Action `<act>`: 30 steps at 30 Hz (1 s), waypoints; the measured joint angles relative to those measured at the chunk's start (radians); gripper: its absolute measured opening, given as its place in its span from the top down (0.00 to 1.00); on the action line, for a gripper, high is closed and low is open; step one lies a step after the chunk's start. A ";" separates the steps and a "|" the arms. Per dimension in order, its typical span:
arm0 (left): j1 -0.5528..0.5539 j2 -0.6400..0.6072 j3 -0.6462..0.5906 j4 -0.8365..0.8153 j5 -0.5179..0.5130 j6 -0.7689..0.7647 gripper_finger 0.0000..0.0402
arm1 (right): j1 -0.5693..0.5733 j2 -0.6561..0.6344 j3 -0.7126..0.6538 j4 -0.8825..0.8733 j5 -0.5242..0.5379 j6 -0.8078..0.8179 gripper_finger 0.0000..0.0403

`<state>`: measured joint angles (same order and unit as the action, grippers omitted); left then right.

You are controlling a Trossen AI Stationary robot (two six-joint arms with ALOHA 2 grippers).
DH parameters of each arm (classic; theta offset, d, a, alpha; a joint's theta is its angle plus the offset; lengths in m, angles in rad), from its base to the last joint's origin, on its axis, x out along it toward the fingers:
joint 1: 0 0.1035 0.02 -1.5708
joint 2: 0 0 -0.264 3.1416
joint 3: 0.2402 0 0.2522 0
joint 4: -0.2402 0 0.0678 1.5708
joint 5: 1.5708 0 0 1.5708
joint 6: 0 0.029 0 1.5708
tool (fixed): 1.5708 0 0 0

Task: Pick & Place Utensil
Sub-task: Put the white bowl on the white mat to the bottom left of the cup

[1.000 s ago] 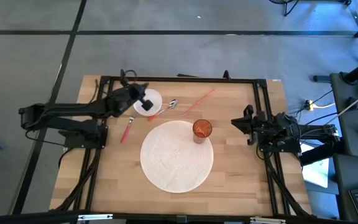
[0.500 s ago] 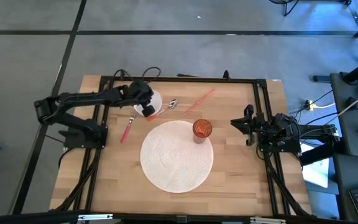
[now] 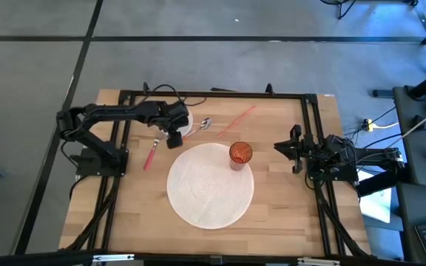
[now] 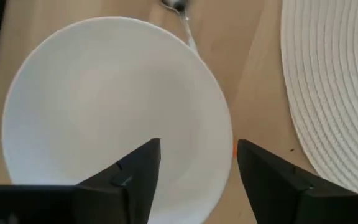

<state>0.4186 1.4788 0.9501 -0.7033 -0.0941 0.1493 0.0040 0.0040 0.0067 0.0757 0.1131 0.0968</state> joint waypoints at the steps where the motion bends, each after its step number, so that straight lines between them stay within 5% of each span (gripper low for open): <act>1: -0.004 0.007 0.000 0.000 0.000 0.005 0.47 | 0.000 0.000 0.000 0.000 -0.001 0.004 0.87; 21: 0.009 0.102 -0.001 0.029 -0.047 0.004 0.51 | 0.000 0.000 0.000 0.000 -0.027 0.014 0.87; 26: 0.008 0.108 -0.001 0.041 -0.074 0.002 0.61 | 0.000 0.000 0.000 0.000 -0.082 0.031 0.87; 30: 0.008 0.110 -0.001 0.040 -0.097 -0.009 0.81 | 0.000 0.000 0.000 -0.003 -0.088 0.032 0.87</act>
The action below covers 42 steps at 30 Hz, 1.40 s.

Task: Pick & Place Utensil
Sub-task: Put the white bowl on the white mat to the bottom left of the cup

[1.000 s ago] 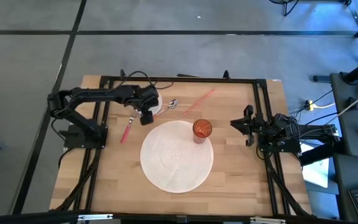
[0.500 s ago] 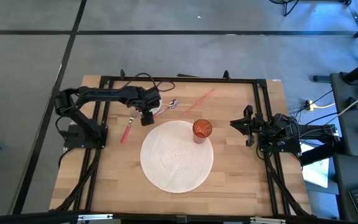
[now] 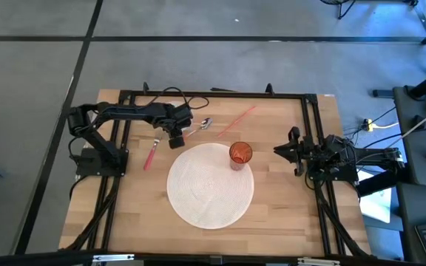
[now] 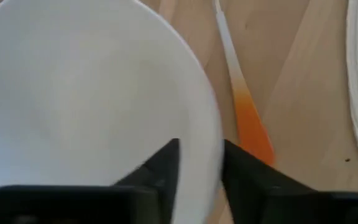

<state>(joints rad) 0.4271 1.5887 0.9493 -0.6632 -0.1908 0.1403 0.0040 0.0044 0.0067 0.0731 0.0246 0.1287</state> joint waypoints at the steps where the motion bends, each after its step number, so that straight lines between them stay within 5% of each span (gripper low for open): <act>1: 0.000 0.000 0.000 0.000 -0.001 -0.004 0.87 | 0.000 0.000 0.000 -0.004 0.000 0.000 0.87; 4: -0.001 0.000 0.000 0.000 -0.028 0.010 0.97 | 0.000 0.000 0.000 -0.005 0.000 -0.002 0.87; 11: -0.062 -0.004 0.074 -0.118 -0.101 0.046 0.99 | 0.000 0.000 0.000 -0.005 0.000 -0.002 0.87; 19: -0.312 -0.005 0.212 -0.241 -0.087 -0.020 0.99 | 0.000 0.000 0.000 -0.013 0.000 -0.002 0.87; 24: -0.517 0.001 0.219 -0.237 -0.009 -0.004 0.99 | 0.000 0.000 0.000 -0.012 0.000 -0.001 0.87; 31: -0.723 0.033 0.219 -0.112 -0.025 0.000 0.99 | 0.000 0.000 0.000 -0.012 0.001 0.002 0.87; 42: -0.781 0.202 0.291 -0.027 0.033 -0.014 0.99 | 0.000 0.000 0.000 -0.012 0.001 0.002 0.87</act>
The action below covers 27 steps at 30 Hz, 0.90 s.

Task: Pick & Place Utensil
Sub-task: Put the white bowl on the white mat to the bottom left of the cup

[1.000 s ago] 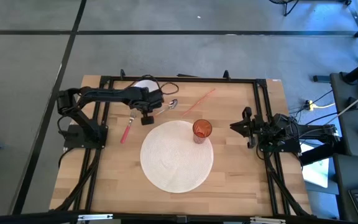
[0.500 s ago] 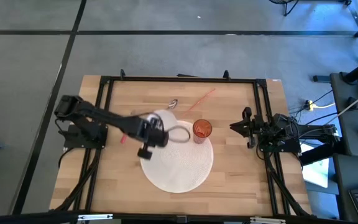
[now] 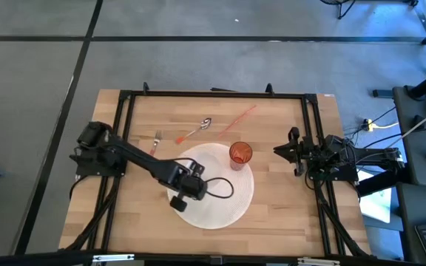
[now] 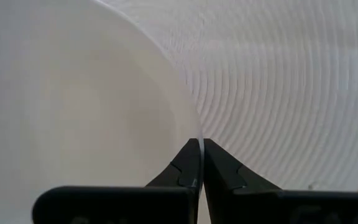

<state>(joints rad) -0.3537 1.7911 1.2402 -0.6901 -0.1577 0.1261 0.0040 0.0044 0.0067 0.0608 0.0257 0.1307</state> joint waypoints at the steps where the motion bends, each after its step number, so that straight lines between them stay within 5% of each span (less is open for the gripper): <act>1: 0.000 0.025 0.031 -0.019 0.011 0.004 0.99 | 0.000 0.000 0.000 0.000 0.000 0.000 0.87; 12: -0.006 0.236 0.325 -0.204 0.063 0.046 0.99 | 0.000 0.000 0.000 -0.007 0.000 0.009 0.87; 27: -0.005 0.244 0.337 -0.223 0.117 -0.009 0.95 | 0.000 0.000 0.000 -0.007 0.000 0.018 0.87</act>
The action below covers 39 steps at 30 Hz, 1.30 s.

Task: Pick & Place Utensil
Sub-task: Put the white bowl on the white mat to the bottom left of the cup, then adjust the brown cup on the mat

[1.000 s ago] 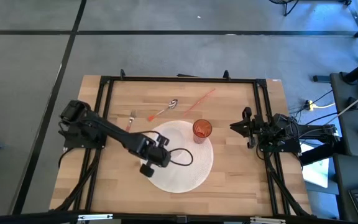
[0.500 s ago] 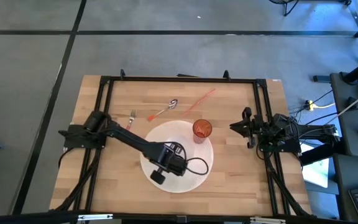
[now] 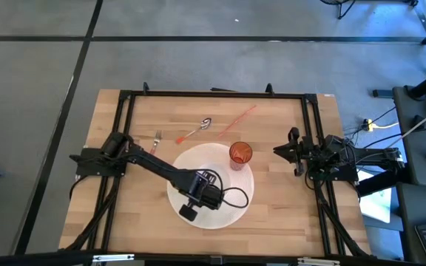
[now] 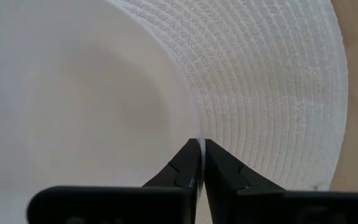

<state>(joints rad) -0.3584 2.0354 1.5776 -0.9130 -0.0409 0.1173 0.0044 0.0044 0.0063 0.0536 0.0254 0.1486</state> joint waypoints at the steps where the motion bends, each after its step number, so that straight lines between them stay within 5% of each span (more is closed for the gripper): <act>1: 0.000 0.000 0.000 0.000 0.008 0.000 0.93 | 0.000 0.000 0.000 -0.002 0.000 0.000 0.87; 10: -0.001 0.000 0.051 -0.026 0.015 -0.009 0.73 | 0.000 0.000 0.000 -0.022 0.000 0.000 0.87; 14: -0.005 -0.016 0.148 -0.162 0.008 0.053 0.69 | 0.000 0.000 0.000 -0.023 0.000 0.000 0.87; 19: 0.028 -0.237 0.107 -0.178 -0.078 0.176 0.74 | 0.000 0.000 0.000 -0.025 -0.002 0.003 0.87; 23: 0.161 -0.533 -0.114 0.125 -0.044 0.190 0.83 | 0.000 0.000 0.000 -0.037 -0.011 0.008 0.87; 28: 0.353 -0.867 -0.544 0.724 -0.064 0.076 0.94 | 0.000 0.000 0.000 -0.037 -0.019 0.001 0.87; 35: 0.519 -1.025 -1.038 1.438 0.009 0.035 0.99 | 0.000 0.000 0.000 -0.037 -0.019 0.000 0.87; 39: 0.590 -1.069 -1.155 1.506 -0.055 0.013 1.00 | 0.000 0.001 0.000 -0.037 -0.019 -0.004 0.87</act>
<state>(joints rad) 0.2316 0.9659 0.4223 0.5927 -0.0961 0.1302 0.0044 0.0057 0.0063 0.0167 0.0062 0.1447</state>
